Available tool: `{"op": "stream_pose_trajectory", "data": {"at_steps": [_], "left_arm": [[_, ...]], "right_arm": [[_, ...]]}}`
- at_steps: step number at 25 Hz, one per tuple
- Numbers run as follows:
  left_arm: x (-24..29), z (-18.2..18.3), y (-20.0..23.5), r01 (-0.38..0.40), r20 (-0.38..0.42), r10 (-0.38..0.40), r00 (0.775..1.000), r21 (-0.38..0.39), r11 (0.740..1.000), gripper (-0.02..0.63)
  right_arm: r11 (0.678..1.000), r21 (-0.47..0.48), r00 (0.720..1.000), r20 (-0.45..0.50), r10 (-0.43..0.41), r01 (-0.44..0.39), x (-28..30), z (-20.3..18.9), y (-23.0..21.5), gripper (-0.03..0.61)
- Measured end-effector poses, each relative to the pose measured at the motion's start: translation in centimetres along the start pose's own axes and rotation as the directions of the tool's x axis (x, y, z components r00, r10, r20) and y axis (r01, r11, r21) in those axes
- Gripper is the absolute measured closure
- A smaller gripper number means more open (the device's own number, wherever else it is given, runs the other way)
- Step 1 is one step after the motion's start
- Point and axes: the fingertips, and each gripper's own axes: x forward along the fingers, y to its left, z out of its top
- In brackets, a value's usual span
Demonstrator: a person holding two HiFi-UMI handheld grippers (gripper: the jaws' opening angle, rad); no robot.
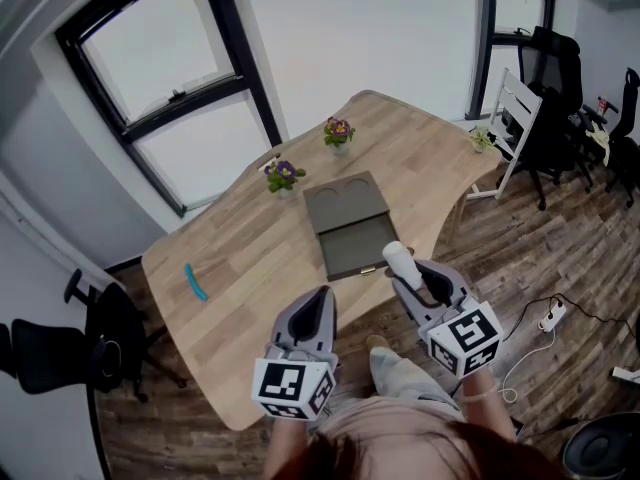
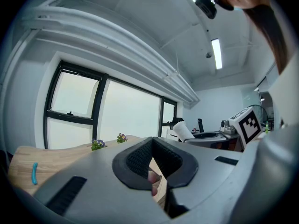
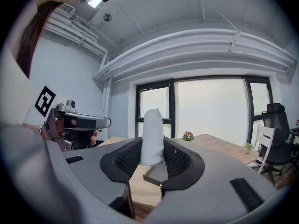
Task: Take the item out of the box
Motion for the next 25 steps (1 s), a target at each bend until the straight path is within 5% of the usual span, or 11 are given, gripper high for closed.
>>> {"op": "stream_pose_trajectory", "data": {"at_steps": [25], "left_arm": [[0.1, -0.3, -1.3, 0.026, -0.002, -0.026, 1.000, -0.016, 1.000, 0.615]], "right_arm": [[1.000, -0.003, 1.000, -0.008, -0.029, 0.029, -1.0, -0.3, -0.5, 0.449]]}}
